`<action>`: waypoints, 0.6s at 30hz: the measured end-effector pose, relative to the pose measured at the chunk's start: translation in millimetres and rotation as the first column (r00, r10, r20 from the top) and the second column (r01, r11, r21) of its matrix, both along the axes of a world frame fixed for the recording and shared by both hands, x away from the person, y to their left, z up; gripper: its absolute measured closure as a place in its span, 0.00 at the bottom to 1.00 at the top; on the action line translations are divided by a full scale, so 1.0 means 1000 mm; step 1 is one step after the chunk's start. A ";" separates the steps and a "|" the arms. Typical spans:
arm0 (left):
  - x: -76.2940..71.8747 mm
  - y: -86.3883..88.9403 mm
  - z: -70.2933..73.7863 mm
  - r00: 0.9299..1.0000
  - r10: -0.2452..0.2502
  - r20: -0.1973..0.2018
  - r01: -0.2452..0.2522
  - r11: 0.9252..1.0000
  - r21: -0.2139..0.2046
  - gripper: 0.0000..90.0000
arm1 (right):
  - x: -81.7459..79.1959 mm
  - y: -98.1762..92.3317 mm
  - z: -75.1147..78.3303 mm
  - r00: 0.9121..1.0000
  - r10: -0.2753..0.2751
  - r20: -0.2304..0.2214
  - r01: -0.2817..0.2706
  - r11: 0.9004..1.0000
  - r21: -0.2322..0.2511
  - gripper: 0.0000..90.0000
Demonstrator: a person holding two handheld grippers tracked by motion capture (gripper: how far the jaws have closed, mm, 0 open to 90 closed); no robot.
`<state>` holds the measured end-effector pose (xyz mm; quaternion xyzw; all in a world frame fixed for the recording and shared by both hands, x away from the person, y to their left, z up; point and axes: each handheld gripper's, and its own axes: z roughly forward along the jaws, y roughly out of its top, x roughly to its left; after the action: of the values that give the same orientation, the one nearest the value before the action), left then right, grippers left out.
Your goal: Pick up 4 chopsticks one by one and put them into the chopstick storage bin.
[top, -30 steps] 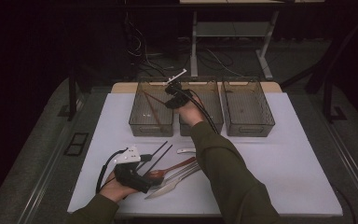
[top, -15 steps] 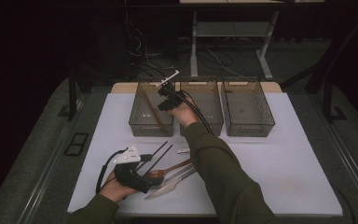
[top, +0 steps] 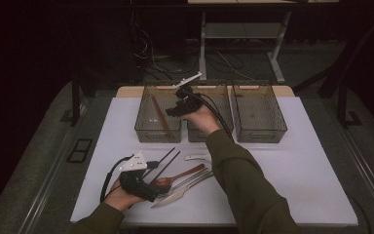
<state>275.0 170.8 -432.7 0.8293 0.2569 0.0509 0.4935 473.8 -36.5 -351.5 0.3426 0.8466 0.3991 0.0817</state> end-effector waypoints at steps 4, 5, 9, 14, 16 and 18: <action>0.000 0.000 0.000 1.000 0.002 0.000 -0.002 1.000 0.004 0.03 | -0.010 -0.015 0.000 1.000 0.010 0.012 -0.010 1.000 0.016 0.37; 0.000 0.000 0.000 1.000 0.003 0.001 -0.003 1.000 0.005 0.03 | -0.013 -0.018 0.001 1.000 0.012 0.019 -0.012 1.000 0.012 0.36; 0.000 -0.001 -0.001 1.000 0.004 -0.001 -0.004 1.000 0.008 0.03 | -0.024 -0.031 0.001 0.999 0.020 0.029 -0.020 1.000 -0.004 0.31; 0.000 0.000 -0.001 1.000 0.007 0.001 -0.007 1.000 0.012 0.03 | -0.035 -0.049 0.001 0.999 0.016 0.040 -0.016 1.000 0.005 0.29; 0.000 0.000 -0.001 1.000 0.009 0.000 -0.009 1.000 0.014 0.03 | -0.039 -0.056 0.001 0.999 0.015 0.033 -0.016 1.000 0.013 0.27; 0.000 0.000 -0.001 1.000 0.012 -0.003 -0.012 1.000 0.013 0.03 | -0.044 -0.062 0.001 0.999 0.019 0.035 -0.019 1.000 0.025 0.25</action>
<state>275.1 170.8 -433.6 0.8311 0.2625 0.0542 0.4873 429.8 -98.4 -350.5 0.3285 0.8432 0.4162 0.0884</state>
